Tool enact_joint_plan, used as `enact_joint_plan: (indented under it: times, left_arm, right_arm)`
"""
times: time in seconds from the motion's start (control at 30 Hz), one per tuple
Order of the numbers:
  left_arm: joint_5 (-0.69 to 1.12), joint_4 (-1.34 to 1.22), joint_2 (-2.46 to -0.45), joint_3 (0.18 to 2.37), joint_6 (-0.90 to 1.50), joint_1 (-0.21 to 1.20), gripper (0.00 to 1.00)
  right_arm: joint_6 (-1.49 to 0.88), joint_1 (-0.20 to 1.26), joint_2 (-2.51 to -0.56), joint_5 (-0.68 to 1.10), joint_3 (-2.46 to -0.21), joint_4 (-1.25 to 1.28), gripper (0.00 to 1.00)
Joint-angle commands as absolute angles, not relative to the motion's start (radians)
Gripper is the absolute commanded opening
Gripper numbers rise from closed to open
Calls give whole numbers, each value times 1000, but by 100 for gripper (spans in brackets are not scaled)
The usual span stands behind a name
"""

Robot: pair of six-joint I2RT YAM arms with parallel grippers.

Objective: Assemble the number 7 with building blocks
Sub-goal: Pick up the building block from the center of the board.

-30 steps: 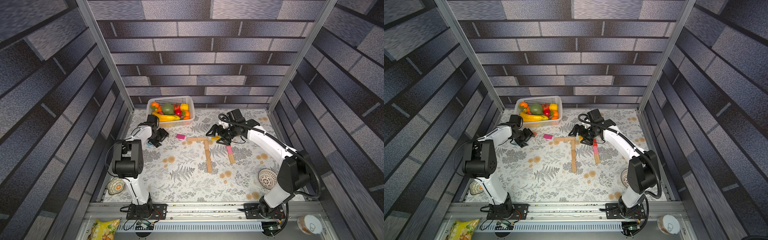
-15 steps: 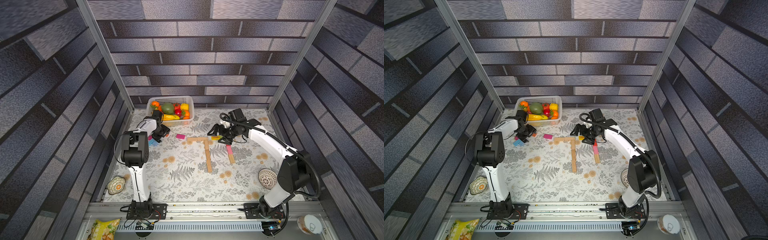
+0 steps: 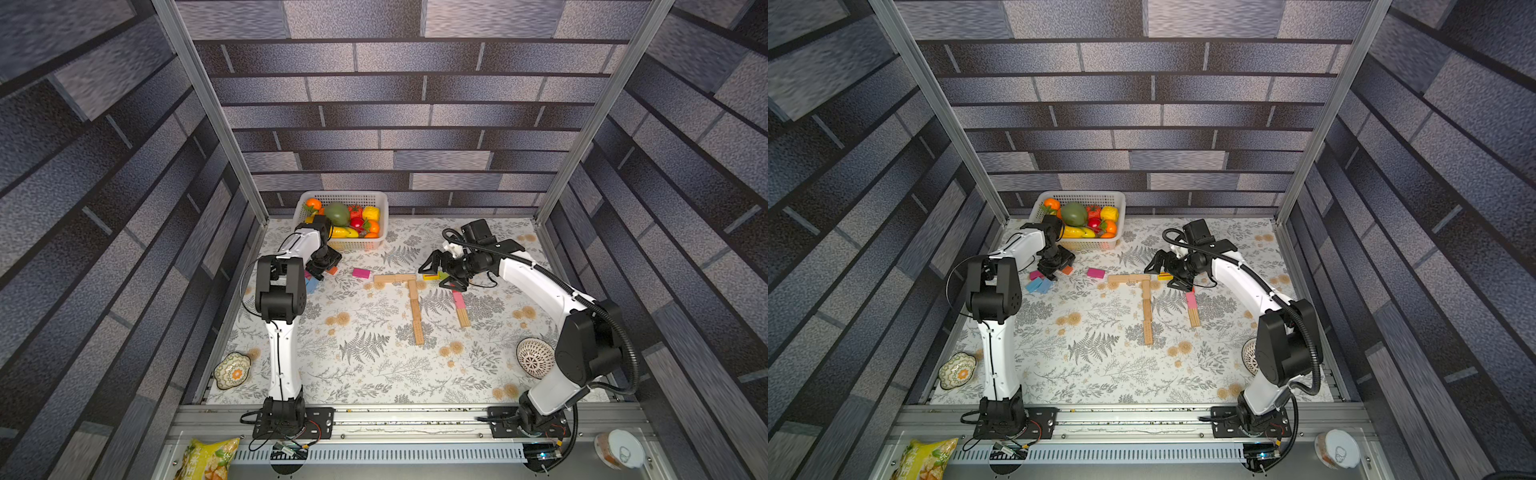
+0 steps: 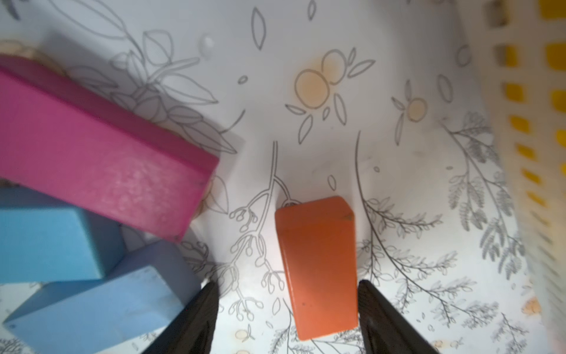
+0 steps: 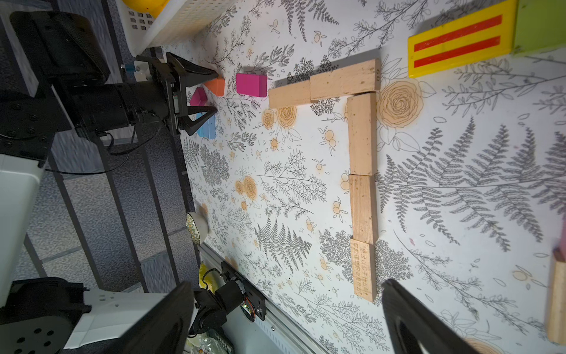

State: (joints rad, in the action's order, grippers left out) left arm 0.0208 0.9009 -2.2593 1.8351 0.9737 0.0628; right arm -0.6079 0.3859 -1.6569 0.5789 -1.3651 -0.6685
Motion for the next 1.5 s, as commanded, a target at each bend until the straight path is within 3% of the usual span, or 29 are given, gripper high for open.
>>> enact_joint_plan:
  times: [0.0,0.1,0.5,1.03,1.3,1.47]
  left_arm:
    - [-19,947,-2313,1885,966,82,73]
    - [-19,950,-2320,1889,967,82,69]
    - [9,859,-2215,1735,932,87,34]
    - [93,831,-1815,1409,683,125,33]
    - [112,895,-1740,1257,536,384,33]
    - [119,859,-1715,1158,546,472,34]
  right_arm:
    - [-579,367,-1676,600,-1365,-689,97]
    - [-570,356,-1671,601,-1358,-694,97]
    - [-573,345,-1655,604,-1329,-674,96]
    - [-607,346,-1526,538,-1273,-670,96]
    - [-604,352,-1489,453,-1278,-765,94]
    - [-548,385,-1504,446,-1317,-793,94]
